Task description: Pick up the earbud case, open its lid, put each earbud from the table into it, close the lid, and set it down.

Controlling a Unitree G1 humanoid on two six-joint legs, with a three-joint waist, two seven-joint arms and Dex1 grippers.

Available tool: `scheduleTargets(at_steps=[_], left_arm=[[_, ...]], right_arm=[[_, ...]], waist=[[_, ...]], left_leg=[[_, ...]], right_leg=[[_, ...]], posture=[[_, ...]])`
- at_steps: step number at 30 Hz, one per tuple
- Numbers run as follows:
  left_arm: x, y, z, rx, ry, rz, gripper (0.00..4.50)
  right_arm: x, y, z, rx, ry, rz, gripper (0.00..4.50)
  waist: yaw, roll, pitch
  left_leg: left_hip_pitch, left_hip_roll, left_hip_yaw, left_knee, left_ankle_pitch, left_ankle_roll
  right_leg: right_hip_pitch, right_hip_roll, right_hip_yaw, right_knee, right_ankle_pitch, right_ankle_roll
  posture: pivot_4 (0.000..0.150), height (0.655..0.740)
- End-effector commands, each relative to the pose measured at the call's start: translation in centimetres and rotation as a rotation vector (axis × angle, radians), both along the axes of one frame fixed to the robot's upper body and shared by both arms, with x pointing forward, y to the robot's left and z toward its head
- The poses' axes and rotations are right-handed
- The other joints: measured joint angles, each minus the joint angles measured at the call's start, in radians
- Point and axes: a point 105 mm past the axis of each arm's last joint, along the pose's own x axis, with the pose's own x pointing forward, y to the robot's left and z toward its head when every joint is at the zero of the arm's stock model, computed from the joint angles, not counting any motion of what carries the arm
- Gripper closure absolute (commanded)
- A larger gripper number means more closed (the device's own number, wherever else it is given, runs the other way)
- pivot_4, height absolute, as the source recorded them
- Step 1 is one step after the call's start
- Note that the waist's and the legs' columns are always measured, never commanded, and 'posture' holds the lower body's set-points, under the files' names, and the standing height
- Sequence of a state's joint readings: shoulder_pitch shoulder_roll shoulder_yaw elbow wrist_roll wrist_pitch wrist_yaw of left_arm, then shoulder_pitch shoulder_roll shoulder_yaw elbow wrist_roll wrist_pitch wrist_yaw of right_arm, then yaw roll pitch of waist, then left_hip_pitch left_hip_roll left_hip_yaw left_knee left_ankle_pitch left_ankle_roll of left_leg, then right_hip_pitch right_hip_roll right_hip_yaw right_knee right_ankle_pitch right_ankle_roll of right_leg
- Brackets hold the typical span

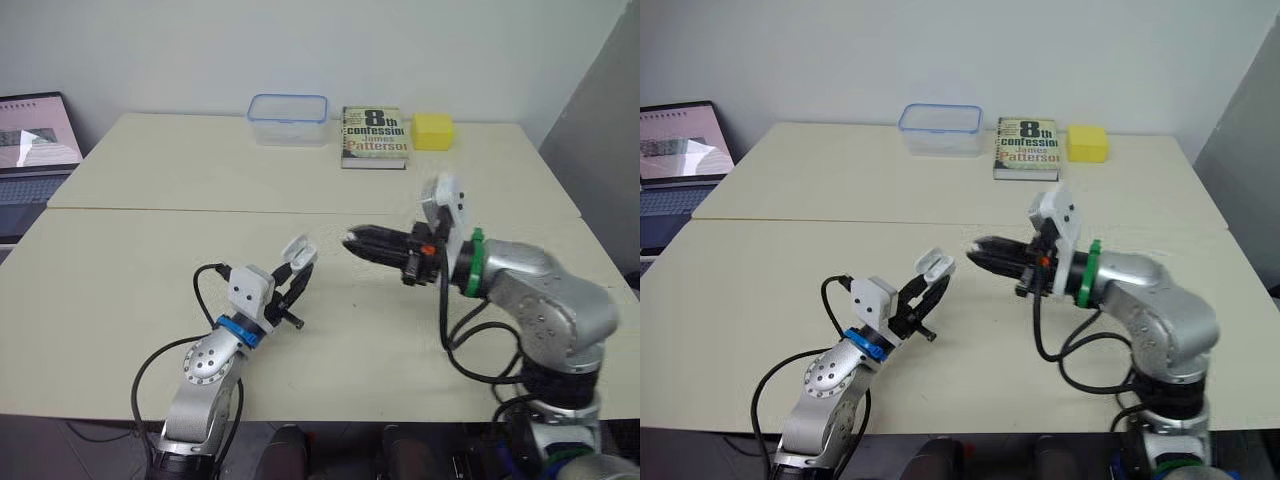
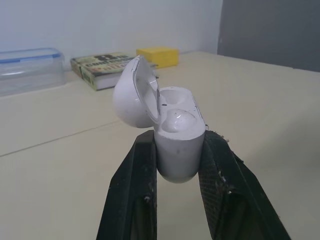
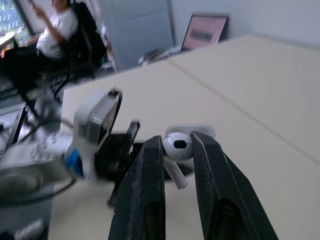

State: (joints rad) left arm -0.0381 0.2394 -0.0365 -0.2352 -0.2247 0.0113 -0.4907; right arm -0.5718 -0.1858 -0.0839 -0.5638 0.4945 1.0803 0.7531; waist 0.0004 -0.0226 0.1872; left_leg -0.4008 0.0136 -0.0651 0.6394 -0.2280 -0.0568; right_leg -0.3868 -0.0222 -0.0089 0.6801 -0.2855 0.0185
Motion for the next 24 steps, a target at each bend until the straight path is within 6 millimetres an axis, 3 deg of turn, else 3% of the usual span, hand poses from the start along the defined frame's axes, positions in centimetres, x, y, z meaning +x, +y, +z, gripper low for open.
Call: scheduleTargets(at_steps=[1, 8, 24], left_arm=[[-0.2, -0.6, 1.4, -0.009, -0.066, -0.018, 3.75], [0.0, -1.1, 1.7, -0.016, -0.077, -0.032, 3.75], [0.1, -1.7, 2.6, -0.044, -0.090, -0.057, 3.75]], right_arm=[[0.0, 1.5, 1.2, 0.122, -0.016, -0.011, 4.09], [1.1, 4.1, -0.3, 0.179, -0.034, -0.048, 4.09], [1.7, 5.7, -2.9, 0.171, -0.087, -0.051, 4.09]], waist=[[-0.003, 0.000, 0.000], [-0.005, 0.001, 0.000], [-0.007, 0.001, 0.000]], left_leg=[[0.000, 0.000, 0.000, 0.000, 0.000, 0.000], [0.001, 0.001, 0.000, 0.000, 0.000, 0.000], [0.001, 0.002, 0.000, -0.001, 0.000, 0.000]], right_leg=[[0.000, 0.000, 0.000, 0.000, 0.000, 0.000], [0.000, 0.002, 0.000, 0.001, 0.000, 0.000], [-0.001, 0.002, 0.000, 0.001, 0.000, 0.000]], posture=[[0.150, 0.7278], [0.150, 0.7278], [0.150, 0.7278]])
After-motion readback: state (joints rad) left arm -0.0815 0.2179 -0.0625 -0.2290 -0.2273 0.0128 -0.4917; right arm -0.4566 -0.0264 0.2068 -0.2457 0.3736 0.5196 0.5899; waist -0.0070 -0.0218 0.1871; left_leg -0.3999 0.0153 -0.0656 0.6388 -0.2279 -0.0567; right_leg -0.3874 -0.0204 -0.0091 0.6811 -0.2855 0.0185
